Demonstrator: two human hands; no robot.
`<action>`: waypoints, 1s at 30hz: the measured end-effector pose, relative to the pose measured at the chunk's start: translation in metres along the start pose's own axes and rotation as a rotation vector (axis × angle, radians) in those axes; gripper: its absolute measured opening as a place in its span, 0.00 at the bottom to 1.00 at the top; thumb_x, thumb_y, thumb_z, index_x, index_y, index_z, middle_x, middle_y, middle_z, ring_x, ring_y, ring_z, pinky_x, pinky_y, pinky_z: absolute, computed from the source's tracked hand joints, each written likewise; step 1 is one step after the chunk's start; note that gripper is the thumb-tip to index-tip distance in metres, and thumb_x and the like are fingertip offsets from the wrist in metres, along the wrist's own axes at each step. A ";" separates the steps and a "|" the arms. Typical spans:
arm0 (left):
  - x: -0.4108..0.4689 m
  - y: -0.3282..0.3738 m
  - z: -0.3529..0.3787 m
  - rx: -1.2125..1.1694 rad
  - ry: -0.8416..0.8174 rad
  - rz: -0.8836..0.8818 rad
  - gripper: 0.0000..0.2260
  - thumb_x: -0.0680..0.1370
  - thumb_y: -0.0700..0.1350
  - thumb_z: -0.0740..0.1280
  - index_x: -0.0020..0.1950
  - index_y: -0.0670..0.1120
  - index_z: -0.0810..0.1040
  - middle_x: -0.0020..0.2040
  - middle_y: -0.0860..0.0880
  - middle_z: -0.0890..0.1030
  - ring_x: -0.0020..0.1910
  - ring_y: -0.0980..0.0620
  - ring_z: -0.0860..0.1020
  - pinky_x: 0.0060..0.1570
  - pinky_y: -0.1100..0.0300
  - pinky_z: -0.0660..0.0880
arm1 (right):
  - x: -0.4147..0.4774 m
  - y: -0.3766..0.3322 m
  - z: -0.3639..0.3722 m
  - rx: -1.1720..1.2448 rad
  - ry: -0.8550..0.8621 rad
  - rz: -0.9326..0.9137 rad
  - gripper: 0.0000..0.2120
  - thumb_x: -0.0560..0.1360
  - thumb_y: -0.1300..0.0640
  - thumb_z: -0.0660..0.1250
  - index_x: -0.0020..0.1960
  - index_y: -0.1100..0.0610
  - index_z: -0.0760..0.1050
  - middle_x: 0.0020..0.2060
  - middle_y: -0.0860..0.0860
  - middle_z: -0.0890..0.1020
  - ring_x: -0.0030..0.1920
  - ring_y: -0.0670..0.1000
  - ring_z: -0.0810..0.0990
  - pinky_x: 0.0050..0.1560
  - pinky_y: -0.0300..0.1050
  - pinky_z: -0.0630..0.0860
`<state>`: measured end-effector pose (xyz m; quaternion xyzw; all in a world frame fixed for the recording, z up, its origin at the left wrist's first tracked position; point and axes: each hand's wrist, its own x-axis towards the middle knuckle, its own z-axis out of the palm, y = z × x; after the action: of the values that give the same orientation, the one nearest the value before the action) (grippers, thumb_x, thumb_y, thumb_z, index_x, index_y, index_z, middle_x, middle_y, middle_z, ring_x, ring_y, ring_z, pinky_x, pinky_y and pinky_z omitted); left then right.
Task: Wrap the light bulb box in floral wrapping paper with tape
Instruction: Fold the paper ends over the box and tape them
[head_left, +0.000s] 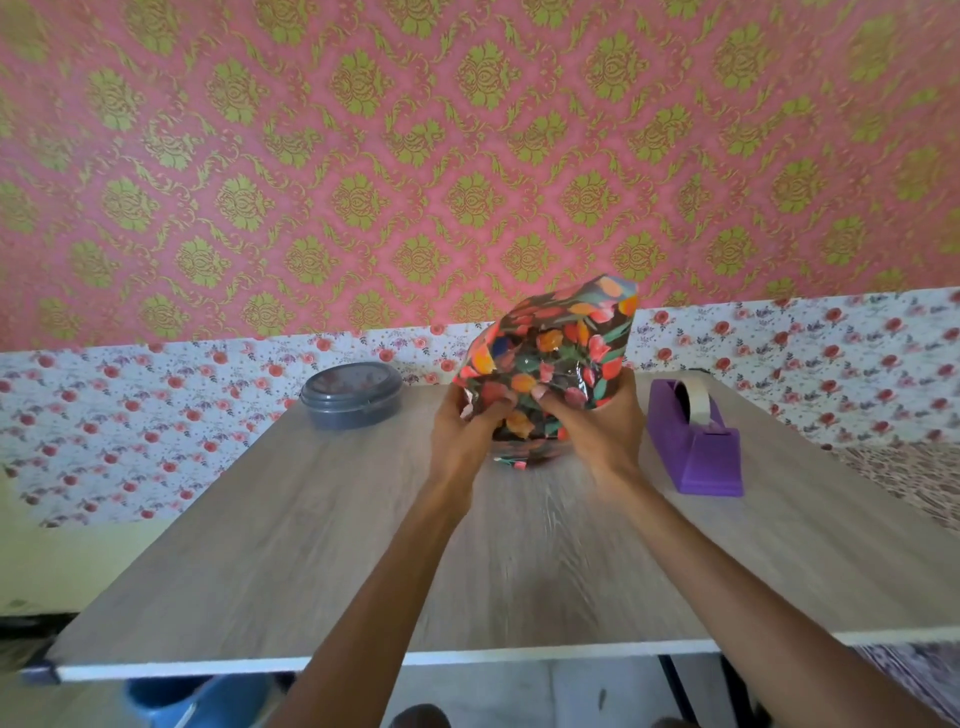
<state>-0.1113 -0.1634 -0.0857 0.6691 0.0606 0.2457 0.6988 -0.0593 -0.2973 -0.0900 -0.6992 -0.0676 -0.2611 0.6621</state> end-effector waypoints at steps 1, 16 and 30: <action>-0.005 -0.003 -0.001 -0.031 -0.049 -0.015 0.19 0.75 0.48 0.73 0.64 0.56 0.75 0.56 0.58 0.82 0.53 0.60 0.79 0.46 0.59 0.74 | 0.000 0.001 -0.002 0.004 0.000 -0.002 0.31 0.57 0.45 0.83 0.53 0.45 0.70 0.44 0.38 0.81 0.46 0.43 0.81 0.52 0.44 0.78; -0.028 -0.020 0.021 -0.162 0.013 -0.024 0.15 0.74 0.47 0.75 0.58 0.47 0.77 0.46 0.45 0.85 0.43 0.48 0.85 0.37 0.57 0.81 | -0.021 -0.003 -0.026 -0.188 0.029 -0.138 0.30 0.61 0.37 0.79 0.55 0.48 0.72 0.39 0.35 0.77 0.42 0.42 0.79 0.42 0.39 0.75; -0.016 -0.017 0.020 -0.125 0.024 0.012 0.19 0.73 0.50 0.75 0.62 0.51 0.76 0.49 0.48 0.85 0.47 0.49 0.85 0.46 0.45 0.83 | -0.010 -0.005 -0.032 -0.216 -0.158 -0.121 0.31 0.65 0.41 0.78 0.61 0.51 0.70 0.49 0.44 0.83 0.49 0.45 0.82 0.46 0.40 0.77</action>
<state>-0.1124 -0.1876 -0.1038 0.6216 0.0495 0.2614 0.7367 -0.0789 -0.3248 -0.0901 -0.7792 -0.1329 -0.2506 0.5589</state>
